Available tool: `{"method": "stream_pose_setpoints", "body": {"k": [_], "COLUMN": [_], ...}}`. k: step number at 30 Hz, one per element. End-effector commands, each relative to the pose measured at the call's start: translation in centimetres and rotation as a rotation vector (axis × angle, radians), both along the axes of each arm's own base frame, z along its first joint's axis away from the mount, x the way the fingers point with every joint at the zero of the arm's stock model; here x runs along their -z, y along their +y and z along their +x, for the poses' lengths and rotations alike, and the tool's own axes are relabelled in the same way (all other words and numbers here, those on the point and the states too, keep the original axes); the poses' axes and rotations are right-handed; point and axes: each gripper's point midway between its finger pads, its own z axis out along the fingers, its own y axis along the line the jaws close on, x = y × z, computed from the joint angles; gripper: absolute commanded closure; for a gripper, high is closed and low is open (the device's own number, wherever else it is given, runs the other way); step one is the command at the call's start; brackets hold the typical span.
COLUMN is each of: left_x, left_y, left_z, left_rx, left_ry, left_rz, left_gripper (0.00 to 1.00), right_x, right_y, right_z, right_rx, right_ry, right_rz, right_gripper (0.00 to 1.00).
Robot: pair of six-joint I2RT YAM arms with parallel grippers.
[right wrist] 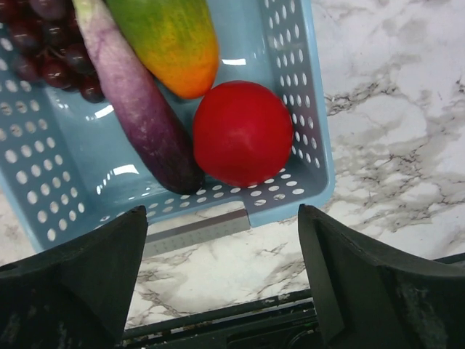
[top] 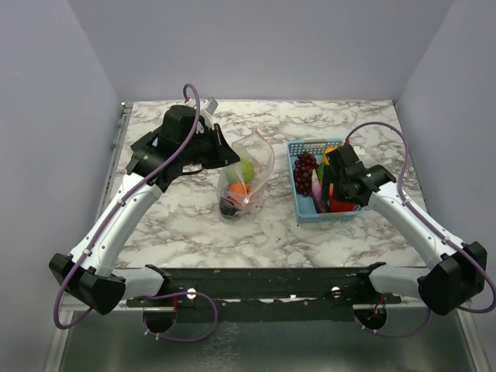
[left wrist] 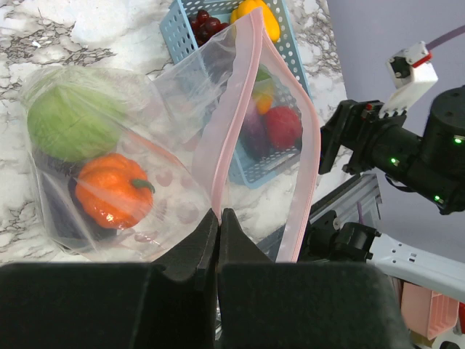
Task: Place the food in the zip-top bag and seal the zipper
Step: Pick up the fake vegetable from the bin.
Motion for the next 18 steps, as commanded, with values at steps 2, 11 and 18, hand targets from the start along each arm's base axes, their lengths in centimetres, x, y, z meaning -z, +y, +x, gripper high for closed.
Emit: {"method": "stream_pose_setpoints", "body": {"k": [2,11,18], "left_x": [-0.5,-0.5,-0.5], "left_y": [0.2,0.1,0.2], "left_z": [-0.5,-0.6,-0.7], "left_rx": [0.012,0.018,0.019], "left_ry": [-0.03,-0.028,-0.028], "left_rz": [0.001,0.0,0.001], "left_gripper": [1.0,1.0,1.0], "right_x": [2.1,4.5,6.4], "right_y": [-0.5,-1.1,-1.9], "right_z": [1.3,2.4,3.0], "right_rx": [0.07,0.104,0.147], "right_ry": [-0.003,0.044,0.07], "right_rz": [0.039,0.041,0.021], "right_gripper": [0.08,0.08,0.09]}}
